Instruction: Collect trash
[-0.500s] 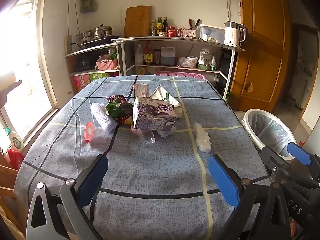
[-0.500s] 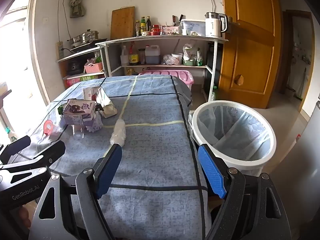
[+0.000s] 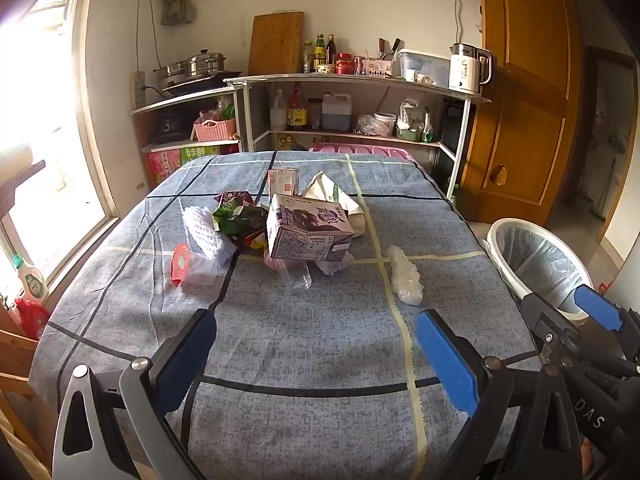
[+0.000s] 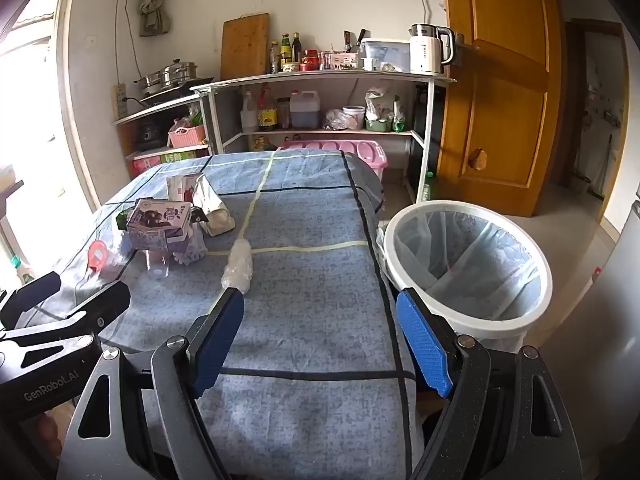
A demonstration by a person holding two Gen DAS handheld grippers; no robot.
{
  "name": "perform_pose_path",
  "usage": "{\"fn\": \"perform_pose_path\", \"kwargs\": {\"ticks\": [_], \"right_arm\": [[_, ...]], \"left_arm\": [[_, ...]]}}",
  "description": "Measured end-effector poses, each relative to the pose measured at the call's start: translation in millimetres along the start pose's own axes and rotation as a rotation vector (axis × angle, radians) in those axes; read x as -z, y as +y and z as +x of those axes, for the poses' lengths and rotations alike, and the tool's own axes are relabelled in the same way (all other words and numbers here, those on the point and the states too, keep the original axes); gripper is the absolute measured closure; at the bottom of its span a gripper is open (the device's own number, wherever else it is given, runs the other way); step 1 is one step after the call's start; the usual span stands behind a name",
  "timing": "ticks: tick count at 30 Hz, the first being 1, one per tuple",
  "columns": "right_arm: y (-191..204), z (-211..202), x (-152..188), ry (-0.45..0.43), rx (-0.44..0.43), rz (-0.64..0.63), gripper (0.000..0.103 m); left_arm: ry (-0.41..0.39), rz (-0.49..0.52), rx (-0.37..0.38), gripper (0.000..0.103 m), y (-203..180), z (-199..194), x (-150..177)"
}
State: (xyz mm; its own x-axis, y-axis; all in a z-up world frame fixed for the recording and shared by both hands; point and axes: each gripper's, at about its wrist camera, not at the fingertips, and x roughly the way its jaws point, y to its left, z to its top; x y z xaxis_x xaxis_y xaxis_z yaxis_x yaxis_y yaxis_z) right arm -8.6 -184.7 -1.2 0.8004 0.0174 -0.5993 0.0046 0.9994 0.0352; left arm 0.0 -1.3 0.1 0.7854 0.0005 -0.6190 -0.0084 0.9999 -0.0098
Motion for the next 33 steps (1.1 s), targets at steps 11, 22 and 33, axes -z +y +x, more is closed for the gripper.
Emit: {"fn": "perform_pose_path", "kwargs": {"ticks": [11, 22, 33], "right_arm": [[1.0, -0.5, -1.1, 0.002, 0.001, 0.002, 0.024], [-1.2, 1.7, 0.7, 0.003, 0.001, 0.008, 0.024], [-0.8, 1.4, 1.0, 0.005, 0.003, 0.006, 0.024]], "left_arm": [[-0.001, 0.004, -0.003, 0.001, 0.6, -1.5, -0.6], [0.002, 0.002, -0.001, 0.001, 1.7, -2.4, 0.1], [0.001, 0.001, 0.0, 0.001, 3.8, -1.0, 1.0]]}}
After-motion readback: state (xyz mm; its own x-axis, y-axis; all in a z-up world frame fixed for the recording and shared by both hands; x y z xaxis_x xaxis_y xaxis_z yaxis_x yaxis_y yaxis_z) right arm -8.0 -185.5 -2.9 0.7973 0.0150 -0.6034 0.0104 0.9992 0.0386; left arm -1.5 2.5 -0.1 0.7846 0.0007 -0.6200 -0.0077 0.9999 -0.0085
